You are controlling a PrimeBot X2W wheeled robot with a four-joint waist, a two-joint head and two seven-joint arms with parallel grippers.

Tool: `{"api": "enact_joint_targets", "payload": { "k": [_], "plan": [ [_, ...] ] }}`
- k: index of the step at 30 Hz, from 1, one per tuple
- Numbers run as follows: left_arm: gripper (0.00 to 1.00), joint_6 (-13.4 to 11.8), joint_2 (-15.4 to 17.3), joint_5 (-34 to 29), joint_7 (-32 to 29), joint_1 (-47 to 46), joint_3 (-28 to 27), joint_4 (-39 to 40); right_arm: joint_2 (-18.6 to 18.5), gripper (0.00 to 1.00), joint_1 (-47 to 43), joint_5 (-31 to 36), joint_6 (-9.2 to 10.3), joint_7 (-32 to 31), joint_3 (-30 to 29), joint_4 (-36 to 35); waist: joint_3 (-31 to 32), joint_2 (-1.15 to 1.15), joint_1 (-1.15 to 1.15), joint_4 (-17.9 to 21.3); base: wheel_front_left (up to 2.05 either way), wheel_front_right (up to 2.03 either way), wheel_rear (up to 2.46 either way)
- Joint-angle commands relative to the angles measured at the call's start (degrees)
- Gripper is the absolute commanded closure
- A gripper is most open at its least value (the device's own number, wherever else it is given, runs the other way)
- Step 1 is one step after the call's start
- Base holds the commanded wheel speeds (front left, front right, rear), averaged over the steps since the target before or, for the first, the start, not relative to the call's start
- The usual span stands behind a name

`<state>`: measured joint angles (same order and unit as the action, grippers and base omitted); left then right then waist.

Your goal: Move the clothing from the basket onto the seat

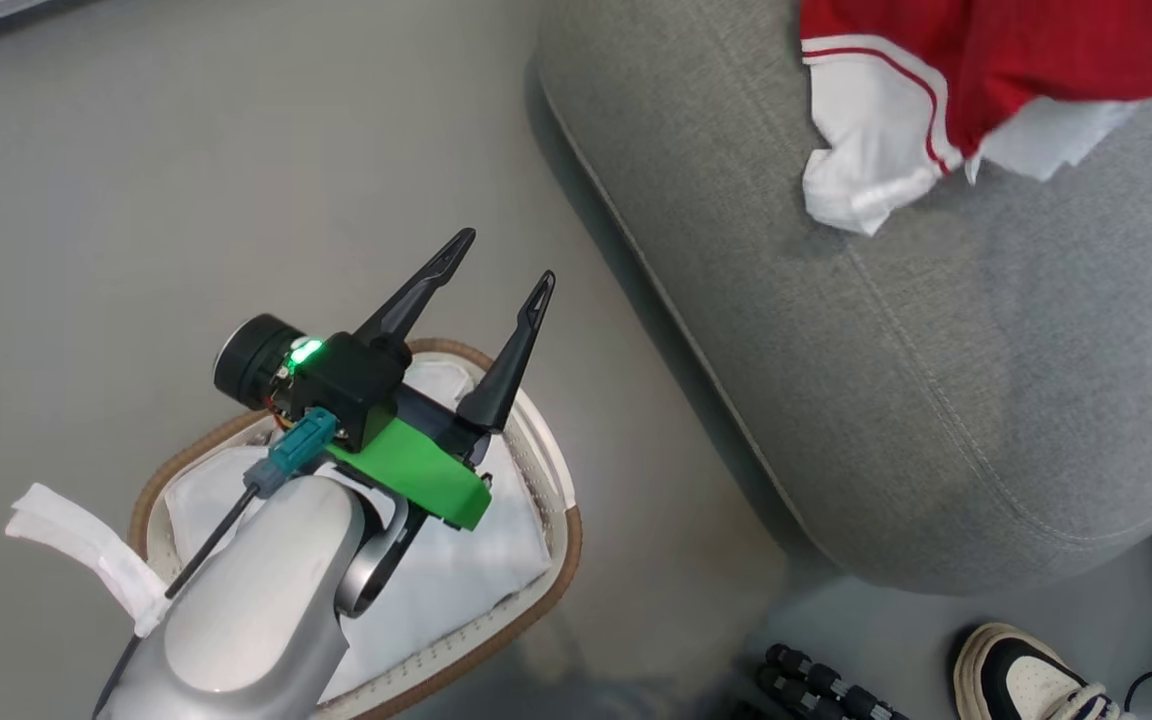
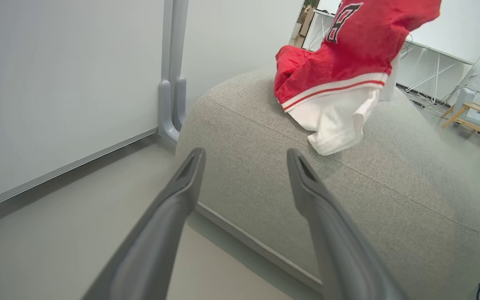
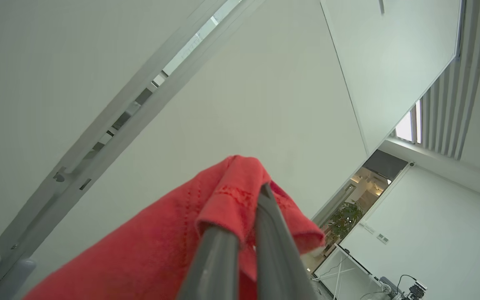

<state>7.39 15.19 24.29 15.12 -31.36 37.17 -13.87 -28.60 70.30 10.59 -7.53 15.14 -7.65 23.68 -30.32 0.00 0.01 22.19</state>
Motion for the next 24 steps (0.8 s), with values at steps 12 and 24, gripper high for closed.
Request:
{"api": "enact_joint_targets", "payload": {
  "k": [12,24],
  "plan": [
    [0.00,0.18,0.94,-0.16,0.03,-2.34,-0.32,0.26,11.24,1.00,-17.64,2.59,0.08,0.01,-8.19,4.70,-8.60,0.00,-0.01,-7.40,0.00,0.00,0.00],
    [0.00,0.18,-0.42,0.20,0.04,1.28,-2.58,-1.15,18.28,0.00,-33.11,3.69,0.08,0.01,-16.01,4.02,-2.08,0.00,-0.01,-5.53,0.00,0.00,0.00]
  ]
}}
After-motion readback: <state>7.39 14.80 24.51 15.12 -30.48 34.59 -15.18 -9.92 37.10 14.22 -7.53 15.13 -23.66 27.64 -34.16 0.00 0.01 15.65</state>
